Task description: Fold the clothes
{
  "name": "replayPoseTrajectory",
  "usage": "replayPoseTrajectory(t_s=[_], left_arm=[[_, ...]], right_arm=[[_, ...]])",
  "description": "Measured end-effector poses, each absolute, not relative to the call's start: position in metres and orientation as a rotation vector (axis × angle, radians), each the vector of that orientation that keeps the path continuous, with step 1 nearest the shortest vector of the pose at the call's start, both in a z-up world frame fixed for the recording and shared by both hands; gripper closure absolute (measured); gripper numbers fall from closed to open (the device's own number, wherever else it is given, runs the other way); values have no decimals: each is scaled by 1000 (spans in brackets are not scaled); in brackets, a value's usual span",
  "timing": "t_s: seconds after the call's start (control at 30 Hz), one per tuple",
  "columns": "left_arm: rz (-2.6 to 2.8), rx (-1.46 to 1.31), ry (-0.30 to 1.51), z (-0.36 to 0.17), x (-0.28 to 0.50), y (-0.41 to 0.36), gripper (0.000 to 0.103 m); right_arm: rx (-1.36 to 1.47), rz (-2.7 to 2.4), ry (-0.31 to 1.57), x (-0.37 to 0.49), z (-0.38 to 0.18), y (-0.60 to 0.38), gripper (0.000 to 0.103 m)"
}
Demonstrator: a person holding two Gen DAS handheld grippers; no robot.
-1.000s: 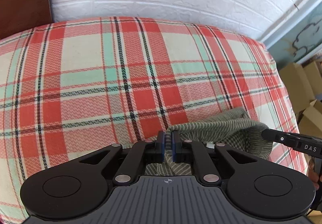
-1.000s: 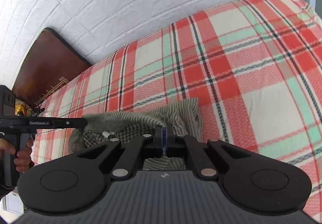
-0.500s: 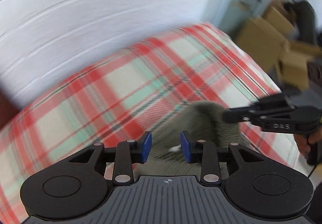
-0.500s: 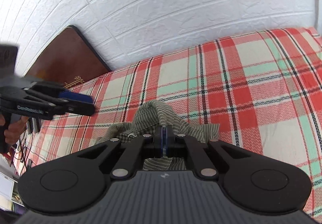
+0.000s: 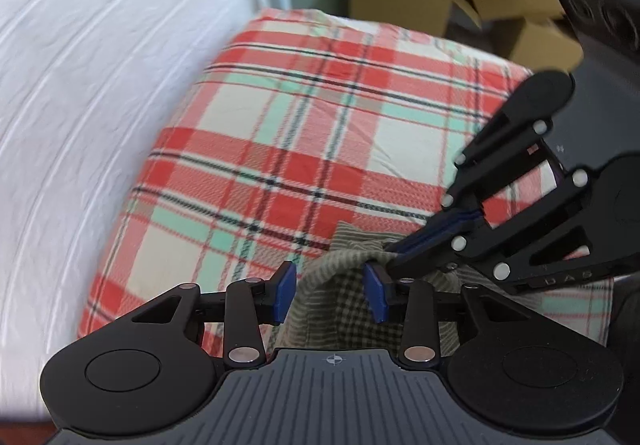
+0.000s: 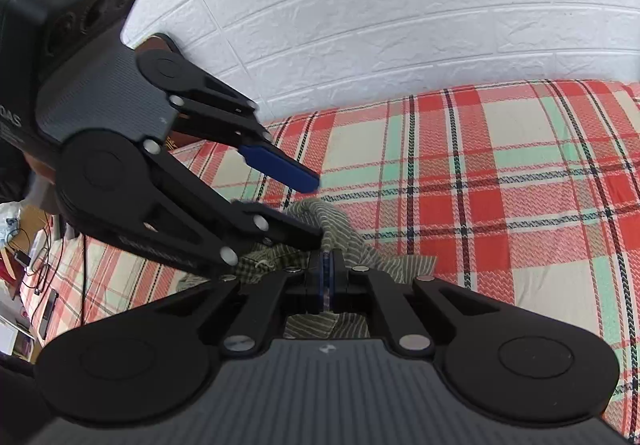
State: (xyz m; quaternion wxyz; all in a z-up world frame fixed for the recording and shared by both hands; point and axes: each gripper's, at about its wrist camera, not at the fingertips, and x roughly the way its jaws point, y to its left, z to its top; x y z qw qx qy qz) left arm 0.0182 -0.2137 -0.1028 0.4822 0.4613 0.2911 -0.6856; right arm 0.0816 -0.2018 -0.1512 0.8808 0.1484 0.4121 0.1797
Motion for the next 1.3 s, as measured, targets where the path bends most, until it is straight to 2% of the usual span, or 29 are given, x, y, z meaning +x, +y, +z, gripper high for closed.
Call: replayPoseTrajectory(t_s=[0.03,0.07,0.2,0.23,0.43,0.57,0.6,0.67,0.7,0.87,0.93,0.97,1.0,1.07,1.13,1.27,1.3], left_arm=[[-1676,1127,715,-105,18,-216,94],[-1681,1129,720,-108,18,-218,101],[-1647,972,810,-112,37,-224,103],[-1632,932,831,-113,42,-226,103],[-1576,833,900,-120,60,-225,103],[-1554,790,926,-123,67,-224,103],[-1546,785,929,-124,69,-224,103],[-1530,769,941,-126,72,-224,103],[-1521,758,948,-128,74,-225,103],[-1499,733,976,-134,77,-223,103],[-1496,723,996,-136,78,-222,101],[-1495,719,1010,-136,78,-221,96],[-1496,713,1010,-133,79,-218,77],[-1497,695,1013,-124,82,-210,73],[-1516,652,1021,-111,86,-196,64],[-1583,572,1098,-105,96,-166,62],[-1577,575,1125,-113,93,-162,61]], right_arm=[[311,370,857,82,-151,-203,100],[318,364,857,82,-152,-204,100],[372,319,857,81,-157,-211,93],[392,306,857,79,-158,-213,86],[547,259,872,66,-168,-219,69],[617,266,916,61,-182,-213,66],[626,280,927,61,-185,-211,67],[640,310,949,61,-189,-206,96],[637,325,962,61,-190,-203,101],[586,351,985,61,-191,-195,102],[574,342,998,62,-194,-196,102],[568,337,1005,63,-196,-196,101],[562,333,1012,63,-197,-197,98],[564,319,1008,62,-196,-202,98],[572,311,996,61,-192,-209,96],[546,314,991,64,-186,-217,94],[537,310,991,65,-185,-219,90]])
